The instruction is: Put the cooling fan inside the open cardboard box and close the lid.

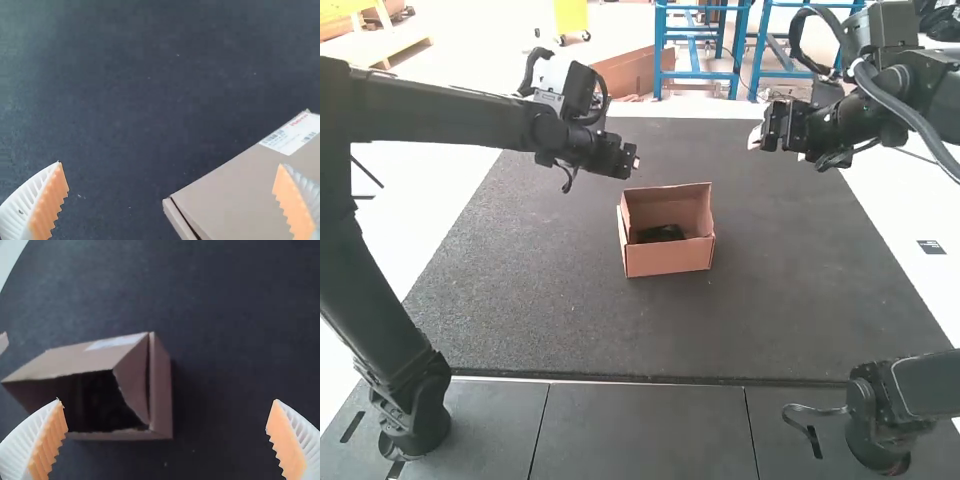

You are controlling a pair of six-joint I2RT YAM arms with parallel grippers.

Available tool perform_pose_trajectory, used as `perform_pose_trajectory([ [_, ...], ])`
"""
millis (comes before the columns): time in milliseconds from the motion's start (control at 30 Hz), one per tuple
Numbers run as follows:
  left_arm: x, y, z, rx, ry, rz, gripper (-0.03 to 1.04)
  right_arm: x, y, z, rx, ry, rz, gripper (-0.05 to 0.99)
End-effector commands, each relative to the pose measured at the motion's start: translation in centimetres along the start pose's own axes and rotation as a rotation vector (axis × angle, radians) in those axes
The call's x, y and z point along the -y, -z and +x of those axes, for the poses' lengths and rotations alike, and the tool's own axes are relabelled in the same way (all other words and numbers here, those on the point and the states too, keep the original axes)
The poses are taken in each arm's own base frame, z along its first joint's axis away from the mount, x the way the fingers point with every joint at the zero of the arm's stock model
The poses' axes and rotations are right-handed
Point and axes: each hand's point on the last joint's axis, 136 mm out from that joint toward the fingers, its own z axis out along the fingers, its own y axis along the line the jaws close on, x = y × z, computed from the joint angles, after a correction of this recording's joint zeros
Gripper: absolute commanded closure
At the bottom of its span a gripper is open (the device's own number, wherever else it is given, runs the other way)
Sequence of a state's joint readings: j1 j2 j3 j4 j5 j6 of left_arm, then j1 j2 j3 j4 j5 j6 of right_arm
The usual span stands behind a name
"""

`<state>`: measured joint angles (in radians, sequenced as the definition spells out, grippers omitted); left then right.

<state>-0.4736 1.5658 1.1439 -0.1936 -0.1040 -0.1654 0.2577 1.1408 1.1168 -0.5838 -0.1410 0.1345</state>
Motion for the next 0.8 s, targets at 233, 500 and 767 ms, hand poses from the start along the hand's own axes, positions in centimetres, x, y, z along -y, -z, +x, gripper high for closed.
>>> perform_pose_trajectory([
  [233, 6.1, -0.3, 5.0, -0.161, 0.038, 0.184, 0.04, 0.8, 0.9, 0.1, 0.008, -0.016, 0.027, 0.02],
  [500, 5.6, -0.4, 9.6, -0.28, 0.056, 0.171, 0.04, 1.2, 0.9, 0.1, 0.008, -0.026, 0.032, 0.02],
  [767, 5.2, -0.8, 13.3, -0.319, 0.052, 0.163, 0.04, 1.3, 1.0, 0.6, -0.002, -0.03, 0.029, 0.02],
])
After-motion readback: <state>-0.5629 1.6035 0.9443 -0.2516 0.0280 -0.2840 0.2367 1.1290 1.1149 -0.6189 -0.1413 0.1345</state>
